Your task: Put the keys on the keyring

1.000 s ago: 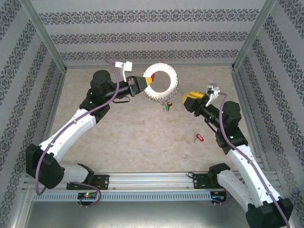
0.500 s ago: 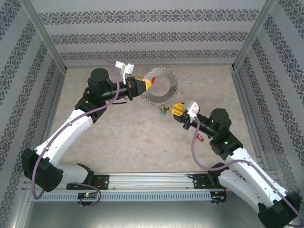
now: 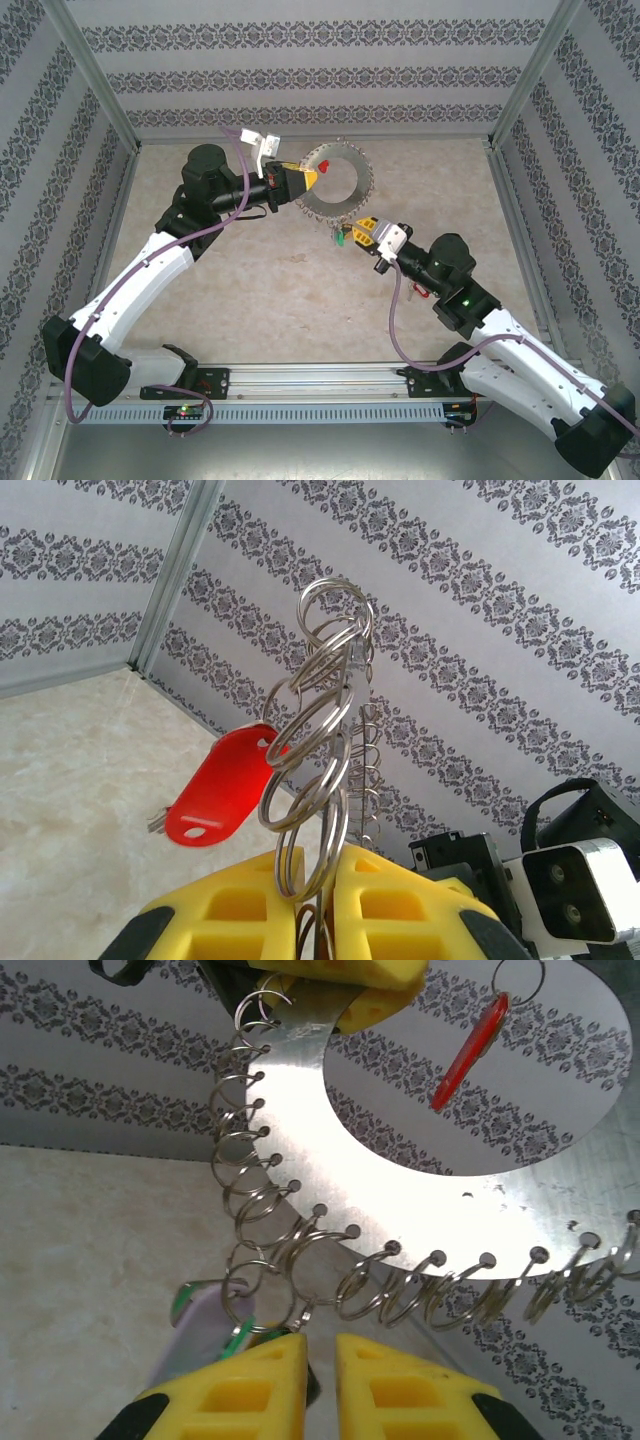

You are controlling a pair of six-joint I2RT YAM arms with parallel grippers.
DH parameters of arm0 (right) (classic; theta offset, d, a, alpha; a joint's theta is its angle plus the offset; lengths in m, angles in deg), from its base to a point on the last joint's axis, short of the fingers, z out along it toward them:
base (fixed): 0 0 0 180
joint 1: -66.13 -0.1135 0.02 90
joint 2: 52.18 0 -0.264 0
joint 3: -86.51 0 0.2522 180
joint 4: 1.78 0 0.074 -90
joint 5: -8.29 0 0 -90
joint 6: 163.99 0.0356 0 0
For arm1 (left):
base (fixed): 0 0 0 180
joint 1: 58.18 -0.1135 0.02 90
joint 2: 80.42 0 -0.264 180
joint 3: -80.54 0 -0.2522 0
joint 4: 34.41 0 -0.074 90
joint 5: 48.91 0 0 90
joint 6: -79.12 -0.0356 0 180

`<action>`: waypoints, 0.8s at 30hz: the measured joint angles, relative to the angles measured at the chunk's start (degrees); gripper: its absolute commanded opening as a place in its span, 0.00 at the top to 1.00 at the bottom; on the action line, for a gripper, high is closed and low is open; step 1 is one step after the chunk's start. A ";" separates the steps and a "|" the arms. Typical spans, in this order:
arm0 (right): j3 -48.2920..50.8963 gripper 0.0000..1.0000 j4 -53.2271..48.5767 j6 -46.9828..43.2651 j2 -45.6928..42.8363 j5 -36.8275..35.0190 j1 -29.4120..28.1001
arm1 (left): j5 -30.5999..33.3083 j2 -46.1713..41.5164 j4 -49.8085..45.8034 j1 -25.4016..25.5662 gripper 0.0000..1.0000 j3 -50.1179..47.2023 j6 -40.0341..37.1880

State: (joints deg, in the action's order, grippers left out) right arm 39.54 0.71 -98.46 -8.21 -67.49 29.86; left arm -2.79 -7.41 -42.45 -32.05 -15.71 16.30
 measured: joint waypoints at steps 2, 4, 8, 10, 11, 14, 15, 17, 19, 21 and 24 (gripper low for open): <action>0.00 0.84 0.76 -0.09 0.46 -0.52 -0.02 | 0.17 -0.24 0.00 0.00 1.00 0.00 0.02; 0.00 0.83 1.31 -0.24 0.87 -0.94 -0.26 | 0.22 -0.42 0.02 0.00 1.00 0.00 0.02; 0.00 0.82 1.97 -0.46 1.57 -1.16 -0.39 | 0.61 -0.44 0.00 0.00 1.00 0.00 0.02; 0.00 0.81 2.36 -0.48 1.73 -1.36 -0.39 | 0.61 -0.44 0.00 0.00 1.00 0.00 0.02; 0.00 0.81 2.60 -0.48 1.77 -1.49 -0.50 | 0.61 -0.44 0.00 0.00 1.00 0.00 0.04; 0.00 0.82 3.61 -0.42 1.84 -1.84 -0.76 | 0.61 -0.44 0.02 0.00 1.00 0.00 0.04; 0.00 0.82 3.80 -0.42 1.90 -2.01 -0.74 | 0.61 -0.44 0.02 0.00 1.00 0.00 0.04; 0.00 0.82 4.17 -0.42 2.08 -2.23 -0.74 | 0.63 -0.44 0.02 0.00 1.00 0.00 0.07; 0.00 0.82 4.37 -0.39 2.38 -2.36 -0.74 | 0.63 -0.44 0.02 0.00 1.00 0.00 0.07; 0.00 0.83 4.44 -0.39 2.73 -2.47 -0.74 | 0.66 -0.44 0.02 0.00 1.00 0.00 0.09; 0.00 0.84 4.61 -0.37 3.02 -2.47 -0.74 | 0.81 -0.44 0.02 0.00 1.00 0.00 0.22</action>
State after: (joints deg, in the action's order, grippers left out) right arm 39.54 5.32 -98.83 -5.20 -69.96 29.12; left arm -1.98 -7.85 -42.43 -32.05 -15.71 16.52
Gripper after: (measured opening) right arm 0.166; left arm 0.121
